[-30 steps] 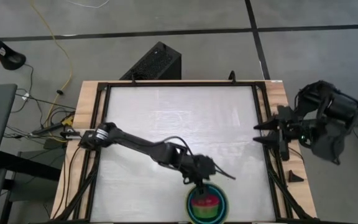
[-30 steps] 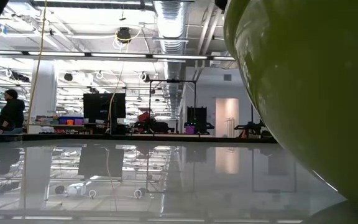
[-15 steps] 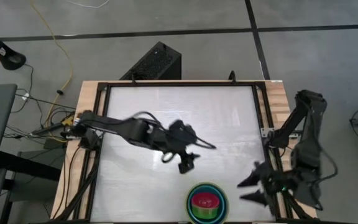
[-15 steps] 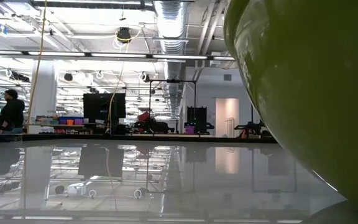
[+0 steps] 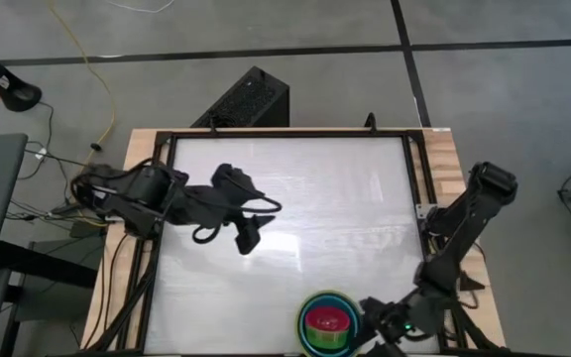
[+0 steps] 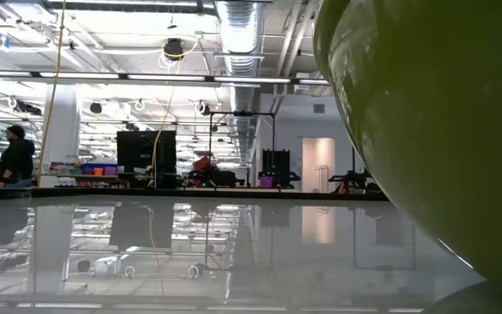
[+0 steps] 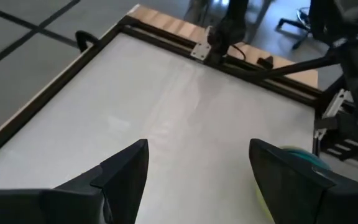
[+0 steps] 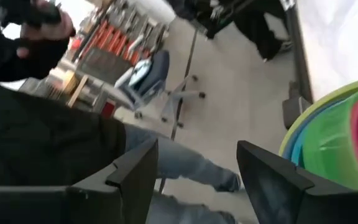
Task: Nest bowls inside each other
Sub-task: Adjust the green and red bowls
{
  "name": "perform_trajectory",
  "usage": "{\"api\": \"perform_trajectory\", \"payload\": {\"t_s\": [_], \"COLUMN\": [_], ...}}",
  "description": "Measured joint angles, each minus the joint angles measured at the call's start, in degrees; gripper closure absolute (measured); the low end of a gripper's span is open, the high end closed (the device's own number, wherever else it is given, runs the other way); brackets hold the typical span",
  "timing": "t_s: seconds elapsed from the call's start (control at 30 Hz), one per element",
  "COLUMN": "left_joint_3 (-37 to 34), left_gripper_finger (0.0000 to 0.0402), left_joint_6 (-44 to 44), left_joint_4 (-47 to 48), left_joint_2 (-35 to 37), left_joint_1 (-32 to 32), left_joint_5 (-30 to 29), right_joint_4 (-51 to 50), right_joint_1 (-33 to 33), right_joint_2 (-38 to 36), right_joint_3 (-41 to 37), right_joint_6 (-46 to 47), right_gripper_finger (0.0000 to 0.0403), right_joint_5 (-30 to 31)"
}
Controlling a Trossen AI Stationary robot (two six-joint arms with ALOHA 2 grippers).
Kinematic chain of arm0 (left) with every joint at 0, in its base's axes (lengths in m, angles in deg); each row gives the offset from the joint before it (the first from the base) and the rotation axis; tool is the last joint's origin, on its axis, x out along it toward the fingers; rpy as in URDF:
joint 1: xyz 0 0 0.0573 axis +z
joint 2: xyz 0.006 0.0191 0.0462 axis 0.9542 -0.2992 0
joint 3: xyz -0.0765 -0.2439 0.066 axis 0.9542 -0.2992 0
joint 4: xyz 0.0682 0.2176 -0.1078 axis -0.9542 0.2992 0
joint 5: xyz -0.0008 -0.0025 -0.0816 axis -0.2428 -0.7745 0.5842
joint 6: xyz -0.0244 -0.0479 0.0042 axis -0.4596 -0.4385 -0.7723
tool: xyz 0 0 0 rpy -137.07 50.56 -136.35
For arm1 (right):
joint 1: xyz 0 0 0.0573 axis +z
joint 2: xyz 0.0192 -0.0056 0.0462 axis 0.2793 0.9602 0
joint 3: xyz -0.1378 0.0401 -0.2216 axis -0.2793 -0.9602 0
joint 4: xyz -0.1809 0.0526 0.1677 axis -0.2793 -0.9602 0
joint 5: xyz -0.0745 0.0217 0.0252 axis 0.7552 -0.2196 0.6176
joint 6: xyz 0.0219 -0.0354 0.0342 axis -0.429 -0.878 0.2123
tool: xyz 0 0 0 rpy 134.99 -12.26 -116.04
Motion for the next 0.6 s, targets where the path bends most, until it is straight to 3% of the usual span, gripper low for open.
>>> {"api": "perform_trajectory", "payload": {"t_s": [0.37, 0.6], "left_joint_3": [-0.02, -0.02], "left_gripper_finger": [0.0136, 0.0136], "left_joint_6": [-4.68, -6.96], "left_joint_4": [7.19, 9.79], "left_joint_2": [0.62, 0.64], "left_joint_1": [-4.61, -7.77], "left_joint_5": [-2.84, -8.57], "right_joint_4": [2.32, -0.65], "right_joint_1": [-10.97, -14.32], "right_joint_2": [6.71, 8.57], "right_joint_3": [0.02, 0.2], "right_joint_6": [-1.12, -0.88], "right_gripper_finger": [0.0148, 0.0148], "right_joint_5": [-15.33, -19.21]}}
